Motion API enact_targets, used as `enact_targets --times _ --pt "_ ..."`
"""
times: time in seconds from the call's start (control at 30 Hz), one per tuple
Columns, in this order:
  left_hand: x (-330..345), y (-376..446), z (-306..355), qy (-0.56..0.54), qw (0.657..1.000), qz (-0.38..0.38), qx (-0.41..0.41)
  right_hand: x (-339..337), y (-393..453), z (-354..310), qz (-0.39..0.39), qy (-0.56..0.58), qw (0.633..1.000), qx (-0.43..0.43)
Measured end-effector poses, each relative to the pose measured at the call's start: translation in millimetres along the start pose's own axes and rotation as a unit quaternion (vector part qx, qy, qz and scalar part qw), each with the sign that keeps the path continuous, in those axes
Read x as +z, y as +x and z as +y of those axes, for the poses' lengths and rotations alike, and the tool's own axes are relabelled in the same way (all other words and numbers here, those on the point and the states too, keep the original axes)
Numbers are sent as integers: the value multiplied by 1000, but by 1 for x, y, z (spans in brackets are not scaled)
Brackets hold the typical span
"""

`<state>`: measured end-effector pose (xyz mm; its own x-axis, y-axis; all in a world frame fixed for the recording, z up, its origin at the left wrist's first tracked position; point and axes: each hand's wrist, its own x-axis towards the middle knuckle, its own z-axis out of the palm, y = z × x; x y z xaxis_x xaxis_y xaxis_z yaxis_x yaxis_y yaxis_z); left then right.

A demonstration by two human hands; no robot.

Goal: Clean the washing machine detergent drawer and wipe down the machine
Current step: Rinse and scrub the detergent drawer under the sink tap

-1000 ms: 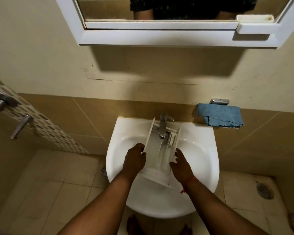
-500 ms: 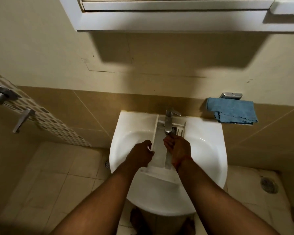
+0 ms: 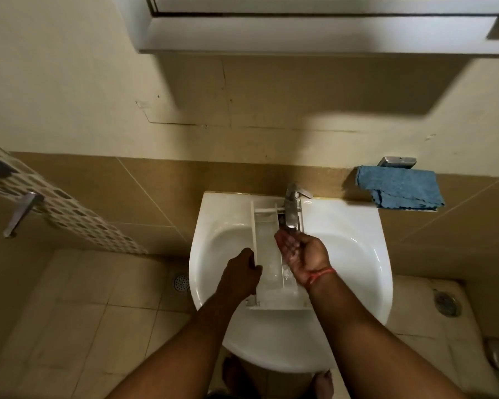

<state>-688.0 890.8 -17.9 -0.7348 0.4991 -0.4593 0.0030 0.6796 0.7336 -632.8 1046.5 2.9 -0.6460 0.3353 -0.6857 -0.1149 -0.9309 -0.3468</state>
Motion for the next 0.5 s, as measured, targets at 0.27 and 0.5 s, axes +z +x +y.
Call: enact_targets --times 0.27,0.5 --pt "10 5 -3 53 997 45 19 -45 -36 34 -210 -792 557 -136" --pt "12 3 -2 63 996 60 10 -107 -52 14 -84 -914 280 -280"
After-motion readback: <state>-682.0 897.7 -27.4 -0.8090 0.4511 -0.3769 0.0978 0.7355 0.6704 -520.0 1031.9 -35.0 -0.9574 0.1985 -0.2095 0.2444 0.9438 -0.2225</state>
